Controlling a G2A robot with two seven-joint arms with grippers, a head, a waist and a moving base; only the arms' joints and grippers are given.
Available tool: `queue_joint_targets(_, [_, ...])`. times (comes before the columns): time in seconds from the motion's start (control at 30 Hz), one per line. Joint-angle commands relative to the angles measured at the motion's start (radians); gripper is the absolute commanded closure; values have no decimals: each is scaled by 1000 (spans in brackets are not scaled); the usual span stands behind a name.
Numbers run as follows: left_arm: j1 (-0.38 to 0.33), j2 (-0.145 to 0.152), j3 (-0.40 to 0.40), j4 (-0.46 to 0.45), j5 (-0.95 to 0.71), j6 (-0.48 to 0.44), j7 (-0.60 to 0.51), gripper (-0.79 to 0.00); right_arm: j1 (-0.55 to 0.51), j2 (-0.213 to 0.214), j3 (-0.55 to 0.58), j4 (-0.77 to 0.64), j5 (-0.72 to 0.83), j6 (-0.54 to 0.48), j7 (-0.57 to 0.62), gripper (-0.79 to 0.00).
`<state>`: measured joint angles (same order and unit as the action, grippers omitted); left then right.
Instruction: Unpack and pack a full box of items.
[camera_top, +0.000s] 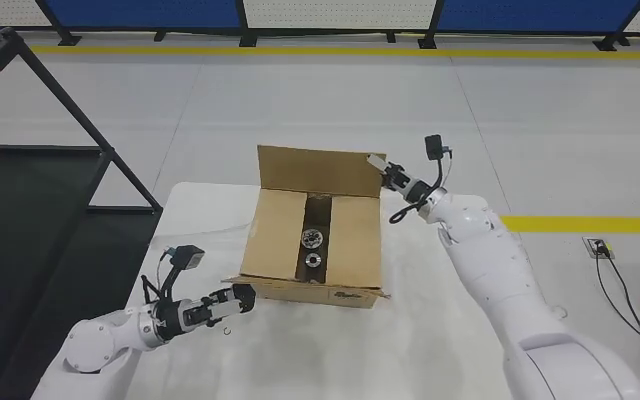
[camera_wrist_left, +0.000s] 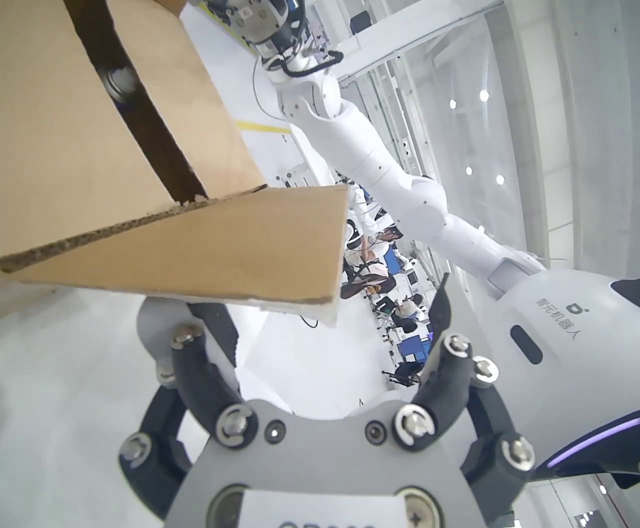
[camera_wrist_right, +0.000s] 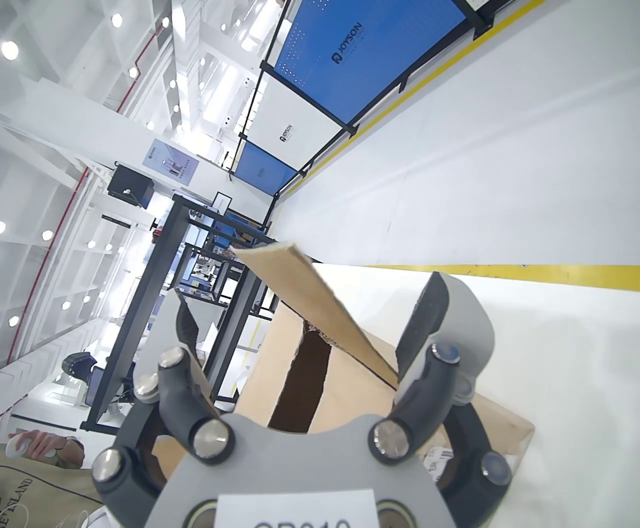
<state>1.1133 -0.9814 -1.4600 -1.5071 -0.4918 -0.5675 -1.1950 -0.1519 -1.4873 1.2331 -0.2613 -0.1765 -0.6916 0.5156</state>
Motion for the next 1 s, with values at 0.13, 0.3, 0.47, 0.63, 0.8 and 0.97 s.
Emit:
queue_joint_targets(0.13, [-6,-3,5,-25,77,12,121,-785,0,10,11,-26,26,-48,51,-785])
queue_joint_targets(0.3, [-13,-9,19,-48,197,23,271,-785,-6,21,22,-56,52,-87,118,-785])
queue_joint_targets(0.47, [-20,-17,58,-74,282,46,373,-785,-8,36,30,-95,89,-101,265,-785])
queue_joint_targets(0.63, [-46,-26,105,-72,317,66,417,-785,-20,49,22,-154,86,-76,365,-785])
queue_joint_targets(0.8, [-84,-35,148,-59,364,109,449,-785,-41,56,10,-233,90,15,441,-785])
queue_joint_targets(0.97, [-132,-44,192,-52,411,147,472,-785,-61,59,-7,-318,92,159,488,-785])
